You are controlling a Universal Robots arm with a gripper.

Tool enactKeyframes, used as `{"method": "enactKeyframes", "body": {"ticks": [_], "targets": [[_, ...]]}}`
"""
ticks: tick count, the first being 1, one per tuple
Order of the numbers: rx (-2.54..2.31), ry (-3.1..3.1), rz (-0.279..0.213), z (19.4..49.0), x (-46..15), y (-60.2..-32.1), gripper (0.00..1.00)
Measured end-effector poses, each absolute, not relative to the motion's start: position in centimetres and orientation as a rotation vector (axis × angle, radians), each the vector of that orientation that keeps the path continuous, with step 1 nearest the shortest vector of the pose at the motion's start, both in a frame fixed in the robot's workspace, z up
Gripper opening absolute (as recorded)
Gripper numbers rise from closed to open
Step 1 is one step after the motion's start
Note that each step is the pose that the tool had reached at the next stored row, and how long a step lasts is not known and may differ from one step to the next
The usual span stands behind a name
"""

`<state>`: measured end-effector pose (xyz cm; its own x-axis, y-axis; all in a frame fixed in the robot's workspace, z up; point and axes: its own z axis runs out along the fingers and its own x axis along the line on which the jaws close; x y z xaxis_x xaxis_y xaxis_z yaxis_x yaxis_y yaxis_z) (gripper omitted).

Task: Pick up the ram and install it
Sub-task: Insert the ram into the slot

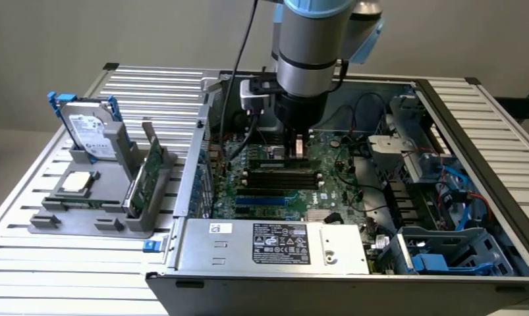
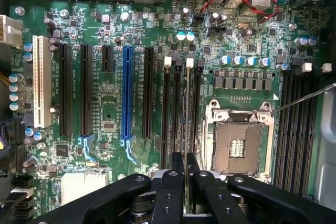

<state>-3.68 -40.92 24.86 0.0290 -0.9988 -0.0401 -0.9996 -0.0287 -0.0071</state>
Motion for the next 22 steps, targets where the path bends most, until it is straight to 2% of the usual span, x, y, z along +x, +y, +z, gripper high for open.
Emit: {"method": "enactKeyframes", "body": {"ticks": [22], "targets": [[-2.213, 2.205, 0.009, 23.3, -3.7, -41.5, 0.14]]}}
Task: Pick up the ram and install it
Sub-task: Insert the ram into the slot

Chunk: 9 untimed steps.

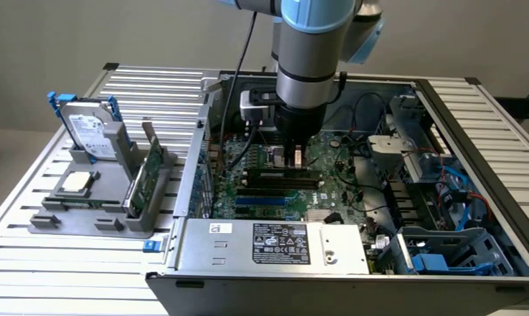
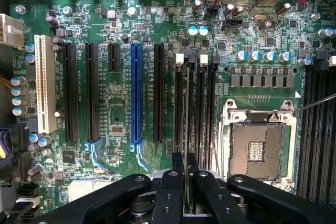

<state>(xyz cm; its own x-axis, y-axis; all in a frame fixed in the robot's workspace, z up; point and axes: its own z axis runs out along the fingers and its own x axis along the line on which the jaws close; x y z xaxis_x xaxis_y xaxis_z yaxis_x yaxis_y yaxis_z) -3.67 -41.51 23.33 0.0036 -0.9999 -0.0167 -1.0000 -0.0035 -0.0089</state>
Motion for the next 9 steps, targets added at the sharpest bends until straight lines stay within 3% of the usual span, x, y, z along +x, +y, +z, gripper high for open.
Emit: {"method": "enactKeyframes", "body": {"ticks": [9], "targets": [[-2.214, 2.204, 0.009, 23.33, -3.67, -41.77, 0.14]]}}
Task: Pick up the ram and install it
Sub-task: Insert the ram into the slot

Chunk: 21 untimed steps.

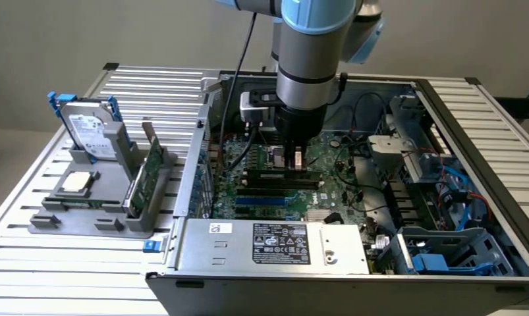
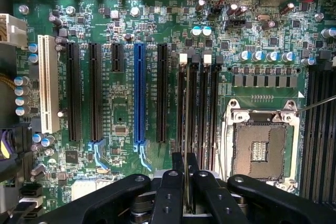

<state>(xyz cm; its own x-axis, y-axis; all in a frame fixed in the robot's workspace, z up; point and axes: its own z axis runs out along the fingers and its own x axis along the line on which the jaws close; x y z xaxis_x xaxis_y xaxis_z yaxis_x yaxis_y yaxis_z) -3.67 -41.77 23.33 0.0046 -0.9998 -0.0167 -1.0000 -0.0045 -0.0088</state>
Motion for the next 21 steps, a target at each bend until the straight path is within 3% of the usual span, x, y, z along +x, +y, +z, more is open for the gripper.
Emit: {"method": "enactKeyframes", "body": {"ticks": [21], "targets": [[-2.236, 2.186, 0.005, 22.84, -3.84, -41.78, 0.14]]}}
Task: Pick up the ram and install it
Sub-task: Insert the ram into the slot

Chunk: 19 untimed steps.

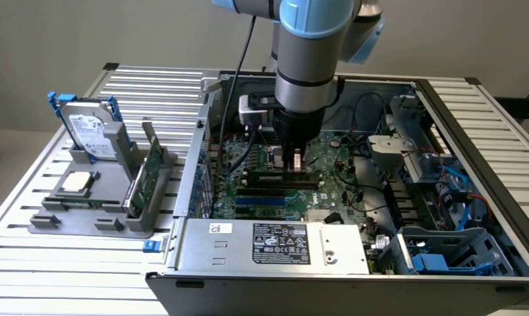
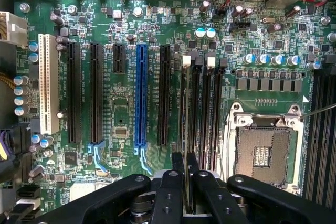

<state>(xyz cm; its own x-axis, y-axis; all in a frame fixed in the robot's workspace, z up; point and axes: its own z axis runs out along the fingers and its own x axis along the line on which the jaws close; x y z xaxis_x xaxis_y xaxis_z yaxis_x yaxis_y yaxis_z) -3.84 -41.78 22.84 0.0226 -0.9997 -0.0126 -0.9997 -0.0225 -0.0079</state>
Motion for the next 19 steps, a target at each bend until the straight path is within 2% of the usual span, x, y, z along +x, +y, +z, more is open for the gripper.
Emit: {"method": "enactKeyframes", "body": {"ticks": [19], "targets": [[-2.238, 2.186, 0.003, 22.58, -3.82, -41.51, 0.14]]}}
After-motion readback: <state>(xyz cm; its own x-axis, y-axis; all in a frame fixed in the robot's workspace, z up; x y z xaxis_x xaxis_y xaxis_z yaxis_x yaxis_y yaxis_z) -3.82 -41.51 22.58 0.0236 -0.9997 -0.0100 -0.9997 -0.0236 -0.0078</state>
